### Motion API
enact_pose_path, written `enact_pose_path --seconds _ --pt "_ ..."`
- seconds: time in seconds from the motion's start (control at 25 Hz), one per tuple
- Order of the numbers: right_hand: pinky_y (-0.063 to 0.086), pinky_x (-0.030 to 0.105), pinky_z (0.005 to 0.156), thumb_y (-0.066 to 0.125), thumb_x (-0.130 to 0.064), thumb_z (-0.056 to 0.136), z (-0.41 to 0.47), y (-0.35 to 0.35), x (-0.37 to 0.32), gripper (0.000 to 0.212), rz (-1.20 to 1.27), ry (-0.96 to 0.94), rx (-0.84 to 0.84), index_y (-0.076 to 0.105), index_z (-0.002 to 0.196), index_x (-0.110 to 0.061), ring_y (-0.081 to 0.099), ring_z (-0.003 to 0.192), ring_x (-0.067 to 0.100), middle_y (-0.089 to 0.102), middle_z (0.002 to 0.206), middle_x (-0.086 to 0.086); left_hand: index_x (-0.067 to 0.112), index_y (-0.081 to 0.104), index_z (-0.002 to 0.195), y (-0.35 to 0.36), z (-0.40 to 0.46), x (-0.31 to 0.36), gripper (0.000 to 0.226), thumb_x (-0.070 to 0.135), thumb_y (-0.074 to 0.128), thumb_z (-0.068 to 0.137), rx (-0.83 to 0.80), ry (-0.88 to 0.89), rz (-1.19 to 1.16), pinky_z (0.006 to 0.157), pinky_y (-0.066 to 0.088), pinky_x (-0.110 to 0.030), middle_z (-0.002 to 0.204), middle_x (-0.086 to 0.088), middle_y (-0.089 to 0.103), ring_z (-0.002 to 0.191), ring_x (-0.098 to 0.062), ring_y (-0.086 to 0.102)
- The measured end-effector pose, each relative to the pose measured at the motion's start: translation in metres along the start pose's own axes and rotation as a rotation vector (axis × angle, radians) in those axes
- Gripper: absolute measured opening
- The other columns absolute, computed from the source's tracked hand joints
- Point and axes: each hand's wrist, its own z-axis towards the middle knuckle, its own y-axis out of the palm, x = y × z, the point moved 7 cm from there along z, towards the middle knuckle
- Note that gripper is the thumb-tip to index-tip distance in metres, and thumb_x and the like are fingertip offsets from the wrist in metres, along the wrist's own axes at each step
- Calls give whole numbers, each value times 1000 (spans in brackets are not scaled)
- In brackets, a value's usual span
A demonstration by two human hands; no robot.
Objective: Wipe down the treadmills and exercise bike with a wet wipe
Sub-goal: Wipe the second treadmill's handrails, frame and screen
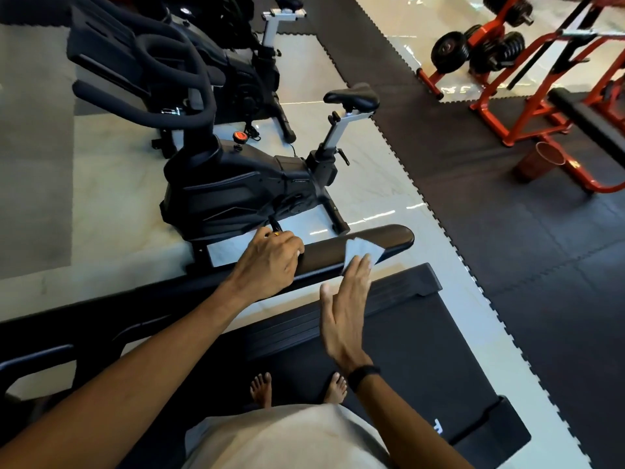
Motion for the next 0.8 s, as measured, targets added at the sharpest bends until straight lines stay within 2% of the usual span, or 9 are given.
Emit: enact_pose_path --seconds 0.12,0.2,0.32,0.48,0.6,0.68,0.8 --pt "-10 43 125 20 -54 104 -8 -11 -2 73 -237 -376 -176 9 161 -11 -3 156 24 -2 169 5 13 65 88 0 0 2 16 10 49 90 0 -29 39 87 45 -46 85 0 69 73 -23 63" --pt "-1 51 125 23 -52 105 13 -27 3 66 -297 -464 -207 26 158 -13 7 156 23 13 168 4 13 65 87 -2 0 0 13 8 53 90 14 -67 67 89 46 -46 81 -2 68 70 -23 61" --pt "9 55 125 43 -43 102 41 -28 -10 55 -356 -610 -254 43 146 -9 19 154 24 28 163 10 13 63 86 -2 2 -8 15 10 50 92 30 -163 108 91 43 -44 78 0 66 69 -21 59" --pt "7 49 126 69 -27 90 27 -8 -27 69 -370 -911 -458 42 147 0 19 154 27 26 164 15 17 61 83 2 2 -16 25 18 36 88 5 -278 163 92 40 -43 76 3 64 70 -18 59" --pt "9 52 125 74 -20 82 36 -14 -24 86 -421 -1114 -543 30 154 -2 17 154 29 20 166 14 16 61 82 -1 0 -18 24 18 38 86 55 -378 198 95 39 -44 76 1 65 71 -21 60" --pt "11 52 124 71 -23 80 42 -16 -20 90 -500 -1257 -626 28 156 -2 13 155 30 16 167 14 16 59 80 -5 -1 -23 18 18 42 87 89 -451 234 92 38 -44 75 -1 63 70 -23 60" --pt "12 51 124 65 -40 87 49 -21 -9 86 -703 -1566 -631 28 157 -5 14 154 30 17 166 15 17 53 72 -14 -6 -13 17 21 43 86 185 -534 335 75 41 -40 68 -5 60 62 -28 57"
